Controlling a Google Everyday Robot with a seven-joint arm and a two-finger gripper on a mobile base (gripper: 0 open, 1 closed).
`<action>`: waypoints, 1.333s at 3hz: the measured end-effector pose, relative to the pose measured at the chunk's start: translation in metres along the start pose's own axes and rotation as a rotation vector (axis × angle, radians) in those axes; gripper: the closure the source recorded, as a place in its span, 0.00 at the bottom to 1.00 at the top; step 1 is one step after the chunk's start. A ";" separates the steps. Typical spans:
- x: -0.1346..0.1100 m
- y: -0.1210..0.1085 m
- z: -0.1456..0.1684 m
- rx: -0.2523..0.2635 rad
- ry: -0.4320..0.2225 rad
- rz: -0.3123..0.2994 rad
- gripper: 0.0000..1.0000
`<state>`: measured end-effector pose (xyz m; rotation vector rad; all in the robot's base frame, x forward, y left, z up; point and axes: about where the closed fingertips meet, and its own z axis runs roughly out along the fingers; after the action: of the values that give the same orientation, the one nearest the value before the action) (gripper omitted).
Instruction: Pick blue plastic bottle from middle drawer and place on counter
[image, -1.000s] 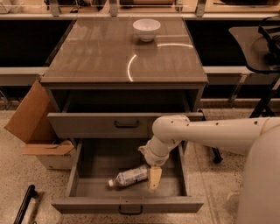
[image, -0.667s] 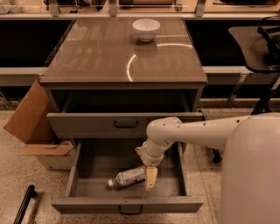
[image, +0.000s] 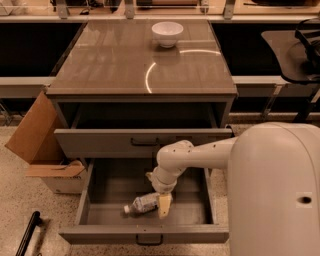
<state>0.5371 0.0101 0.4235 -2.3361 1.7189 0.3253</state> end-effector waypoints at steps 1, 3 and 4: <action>-0.006 -0.005 0.023 -0.001 0.016 -0.009 0.00; -0.001 -0.003 0.058 -0.015 0.011 0.018 0.19; 0.009 0.004 0.062 -0.011 0.007 0.044 0.42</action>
Offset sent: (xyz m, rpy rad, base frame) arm 0.0059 0.0286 -0.0577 -0.0199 0.0123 -0.0064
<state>0.5326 0.0198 0.3616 -2.3131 1.7778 0.3355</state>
